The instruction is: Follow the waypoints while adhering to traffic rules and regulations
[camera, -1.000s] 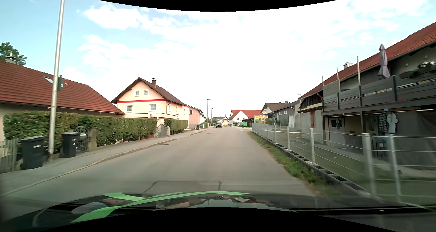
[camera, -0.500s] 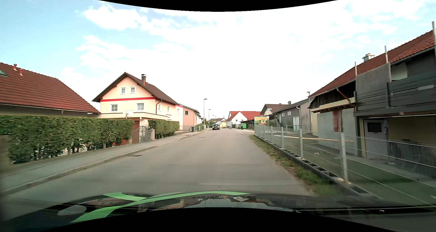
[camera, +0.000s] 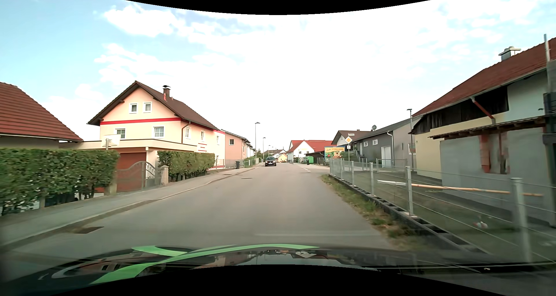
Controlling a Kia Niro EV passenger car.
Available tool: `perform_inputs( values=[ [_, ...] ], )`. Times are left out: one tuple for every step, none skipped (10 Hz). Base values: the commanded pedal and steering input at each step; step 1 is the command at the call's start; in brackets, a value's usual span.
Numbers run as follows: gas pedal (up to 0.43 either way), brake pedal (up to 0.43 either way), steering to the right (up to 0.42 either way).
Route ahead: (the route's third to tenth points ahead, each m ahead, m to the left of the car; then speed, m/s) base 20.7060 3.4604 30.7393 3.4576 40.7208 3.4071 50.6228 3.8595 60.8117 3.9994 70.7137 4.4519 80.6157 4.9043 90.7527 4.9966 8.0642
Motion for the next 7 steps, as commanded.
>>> perform_inputs(
  values=[
    [0.150,0.000,0.006],
    [0.150,0.000,0.004],
    [0.150,0.000,0.003],
    [0.150,0.000,0.001],
    [0.150,0.000,-0.002],
    [0.150,0.000,-0.004],
    [0.150,0.000,-0.004]
  ],
)
